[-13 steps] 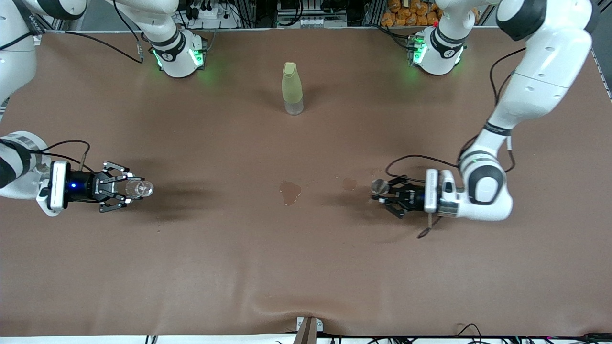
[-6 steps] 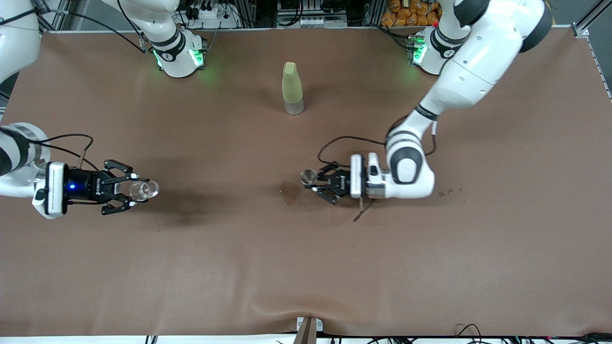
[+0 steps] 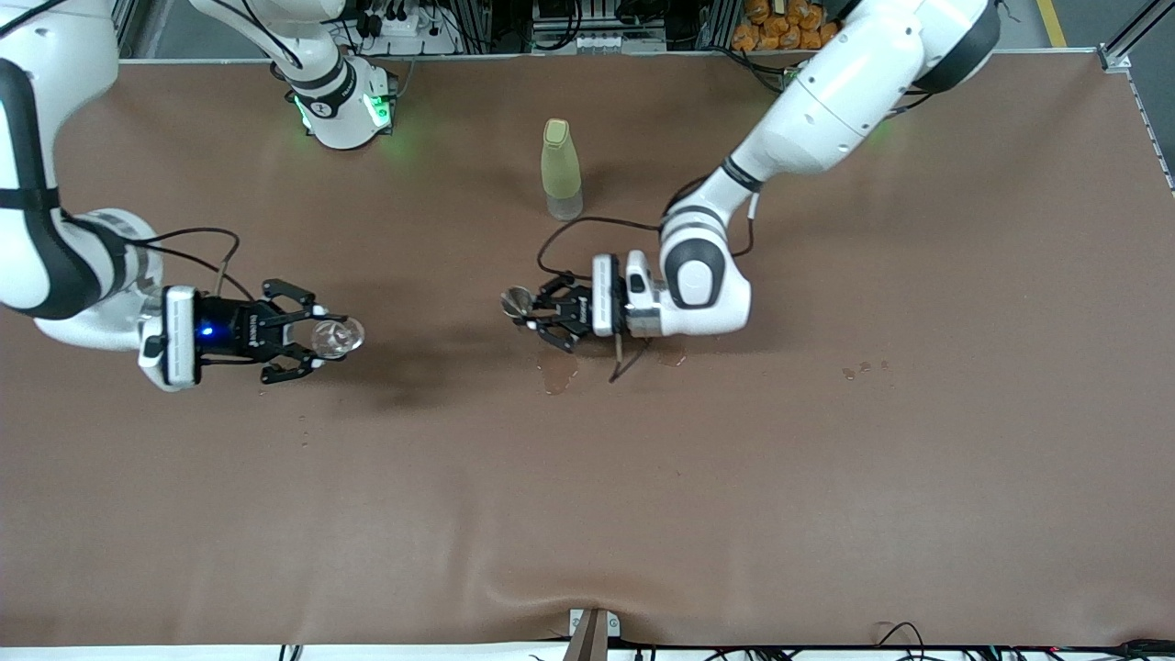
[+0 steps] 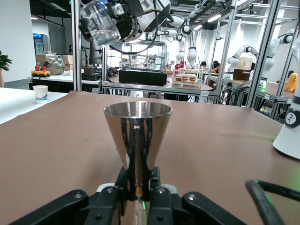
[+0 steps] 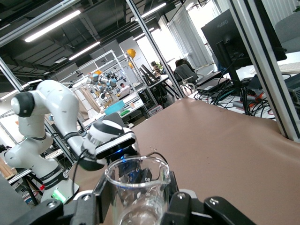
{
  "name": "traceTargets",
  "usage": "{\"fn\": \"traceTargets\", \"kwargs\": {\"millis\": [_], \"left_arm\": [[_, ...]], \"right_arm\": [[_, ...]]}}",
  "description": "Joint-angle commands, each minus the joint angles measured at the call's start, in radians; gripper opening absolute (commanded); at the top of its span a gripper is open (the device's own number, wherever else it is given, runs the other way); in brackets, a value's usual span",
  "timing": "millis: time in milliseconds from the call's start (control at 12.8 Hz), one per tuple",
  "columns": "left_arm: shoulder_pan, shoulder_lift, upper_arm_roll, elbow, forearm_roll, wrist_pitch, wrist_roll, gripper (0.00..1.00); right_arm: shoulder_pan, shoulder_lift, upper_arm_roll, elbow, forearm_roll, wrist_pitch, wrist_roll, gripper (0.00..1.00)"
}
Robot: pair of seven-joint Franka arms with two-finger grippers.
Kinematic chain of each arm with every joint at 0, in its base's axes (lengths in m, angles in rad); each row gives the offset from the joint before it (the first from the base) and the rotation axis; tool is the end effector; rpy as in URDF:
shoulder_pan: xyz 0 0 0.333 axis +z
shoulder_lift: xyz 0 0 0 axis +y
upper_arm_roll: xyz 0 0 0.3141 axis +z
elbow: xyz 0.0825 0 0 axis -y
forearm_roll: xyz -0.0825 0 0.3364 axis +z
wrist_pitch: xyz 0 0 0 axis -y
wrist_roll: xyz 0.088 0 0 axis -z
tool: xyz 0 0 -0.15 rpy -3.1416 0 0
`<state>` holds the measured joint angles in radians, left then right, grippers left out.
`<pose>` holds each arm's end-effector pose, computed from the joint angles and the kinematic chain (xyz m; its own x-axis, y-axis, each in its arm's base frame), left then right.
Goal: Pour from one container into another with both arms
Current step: 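Move the jigger and beaker toward each other at table center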
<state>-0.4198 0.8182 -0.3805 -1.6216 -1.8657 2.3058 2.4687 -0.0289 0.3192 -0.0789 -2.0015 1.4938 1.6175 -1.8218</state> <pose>0.4791 -0.5043 0.2113 0.0906 -0.1463 0.9851 -0.9957 0.0074 0.0927 0.5533 0.0892 0.3604 0.4839 0.0579 0.8732 0.8710 -0.1287 -0.4741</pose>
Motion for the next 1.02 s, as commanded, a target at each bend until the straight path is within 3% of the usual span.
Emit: {"fn": "traceTargets", "kwargs": {"millis": [0,391,704,939], "left_arm": [[-0.040,-0.005,0.017,0.037,-0.063,0.026,0.019,0.00],[-0.140,0.042,0.046,0.121,-0.079,0.076,0.045,0.00],[-0.252,0.105,0.153,0.216,-0.128,0.078,0.045,0.00],[-0.278,0.127,0.173,0.249,-0.145,0.080,0.044,0.00]], "right_arm": [[0.081,-0.121,-0.010,-0.138,0.087,0.071,0.013,0.27],[0.174,-0.166,-0.010,-0.229,0.157,0.085,0.015,0.27],[0.205,-0.222,-0.010,-0.267,0.166,0.097,0.142,0.25],[0.234,-0.275,-0.010,-0.310,0.166,0.136,0.235,0.25]]}}
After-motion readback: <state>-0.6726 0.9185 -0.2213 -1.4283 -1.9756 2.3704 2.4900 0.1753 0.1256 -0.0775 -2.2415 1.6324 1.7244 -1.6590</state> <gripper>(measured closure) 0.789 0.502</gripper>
